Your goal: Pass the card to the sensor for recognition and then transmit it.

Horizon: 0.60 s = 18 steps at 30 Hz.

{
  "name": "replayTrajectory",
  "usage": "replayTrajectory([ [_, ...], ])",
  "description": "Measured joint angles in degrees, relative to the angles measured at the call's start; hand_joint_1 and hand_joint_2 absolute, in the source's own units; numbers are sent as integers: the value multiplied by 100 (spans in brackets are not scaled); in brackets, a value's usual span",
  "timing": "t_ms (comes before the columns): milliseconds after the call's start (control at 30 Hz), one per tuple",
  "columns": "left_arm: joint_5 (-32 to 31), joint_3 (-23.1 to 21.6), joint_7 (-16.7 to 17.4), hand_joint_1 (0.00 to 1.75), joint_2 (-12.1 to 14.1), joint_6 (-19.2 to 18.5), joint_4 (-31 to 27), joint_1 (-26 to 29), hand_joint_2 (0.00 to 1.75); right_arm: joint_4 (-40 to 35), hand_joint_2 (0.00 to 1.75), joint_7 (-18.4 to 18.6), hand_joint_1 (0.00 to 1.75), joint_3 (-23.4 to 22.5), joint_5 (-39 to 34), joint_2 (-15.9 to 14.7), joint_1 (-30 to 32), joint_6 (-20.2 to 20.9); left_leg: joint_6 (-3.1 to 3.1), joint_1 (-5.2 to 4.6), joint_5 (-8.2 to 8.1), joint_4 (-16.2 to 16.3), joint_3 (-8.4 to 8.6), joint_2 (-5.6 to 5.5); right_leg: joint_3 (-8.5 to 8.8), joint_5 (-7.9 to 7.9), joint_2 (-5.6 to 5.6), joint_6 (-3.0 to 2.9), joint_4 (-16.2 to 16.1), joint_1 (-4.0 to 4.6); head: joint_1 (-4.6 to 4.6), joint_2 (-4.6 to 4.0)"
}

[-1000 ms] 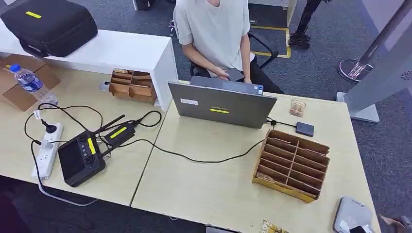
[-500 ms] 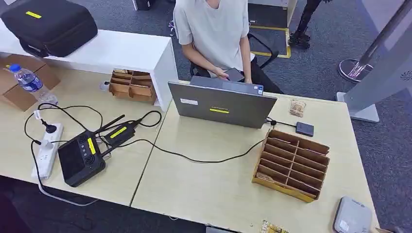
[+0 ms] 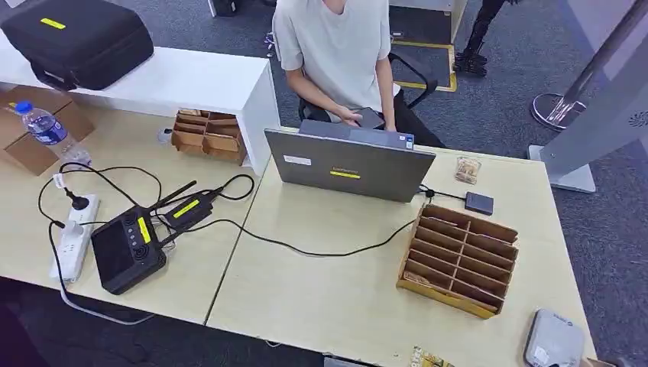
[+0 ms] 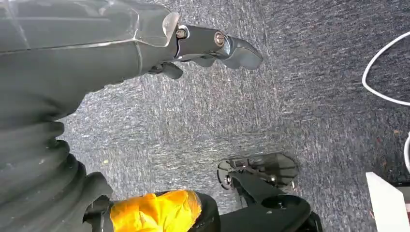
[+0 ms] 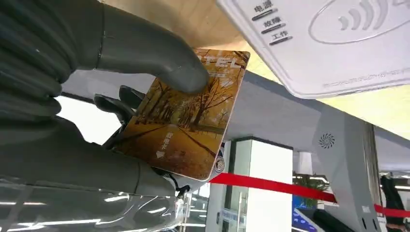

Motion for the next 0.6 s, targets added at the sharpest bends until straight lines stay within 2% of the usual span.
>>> replayTrajectory([
  [167, -28, 0, 35, 0, 2, -44, 2, 0, 175, -20, 175, 2, 175, 2, 46, 2, -46, 17, 0, 0, 0, 0, 0, 0, 0, 0, 0, 0, 0, 0, 0, 0],
  [333, -65, 0, 37, 0, 7, -63, 2, 0, 175, -460, 175, 227, 175, 78, -100, -46, -51, 186, 0, 0, 0, 0, -1, -2, 0, 0, -1, 0, 1, 0, 0, 0],
  [600, -129, 0, 37, 0, 22, -66, 2, 0, 175, -1831, 175, 662, 175, 553, -455, -557, -82, 444, 0, -2, 0, 0, -1, -3, 0, 0, -2, 0, 2, -2, 0, 0],
])
